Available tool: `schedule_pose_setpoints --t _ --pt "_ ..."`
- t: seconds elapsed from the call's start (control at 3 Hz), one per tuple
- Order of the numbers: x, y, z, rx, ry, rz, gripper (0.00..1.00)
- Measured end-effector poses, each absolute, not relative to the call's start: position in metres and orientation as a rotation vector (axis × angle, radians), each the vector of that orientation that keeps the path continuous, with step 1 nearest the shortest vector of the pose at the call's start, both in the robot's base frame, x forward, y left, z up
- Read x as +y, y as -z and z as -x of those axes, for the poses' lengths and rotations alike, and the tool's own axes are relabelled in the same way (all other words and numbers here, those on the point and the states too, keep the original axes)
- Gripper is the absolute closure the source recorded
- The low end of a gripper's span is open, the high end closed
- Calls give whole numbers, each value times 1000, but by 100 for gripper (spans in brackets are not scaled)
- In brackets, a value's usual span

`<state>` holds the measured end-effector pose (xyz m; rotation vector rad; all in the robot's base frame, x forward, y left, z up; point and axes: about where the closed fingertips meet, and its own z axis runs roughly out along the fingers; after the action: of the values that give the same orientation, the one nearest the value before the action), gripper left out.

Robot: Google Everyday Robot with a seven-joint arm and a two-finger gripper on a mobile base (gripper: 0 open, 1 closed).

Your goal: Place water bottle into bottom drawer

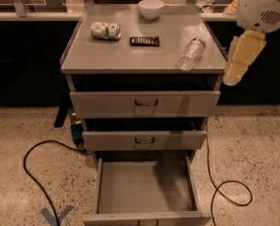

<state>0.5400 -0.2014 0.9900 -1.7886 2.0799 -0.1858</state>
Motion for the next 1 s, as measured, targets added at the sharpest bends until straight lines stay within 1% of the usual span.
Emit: schedule_pose_setpoints --t 0.33,0.67,1.0 --pt "-196 -1010 -584 1999 220 1790 0" --pt "-195 -1010 -585 1996 221 1790 0" --pt "-188 -1015 -608 1918 272 1800 0"
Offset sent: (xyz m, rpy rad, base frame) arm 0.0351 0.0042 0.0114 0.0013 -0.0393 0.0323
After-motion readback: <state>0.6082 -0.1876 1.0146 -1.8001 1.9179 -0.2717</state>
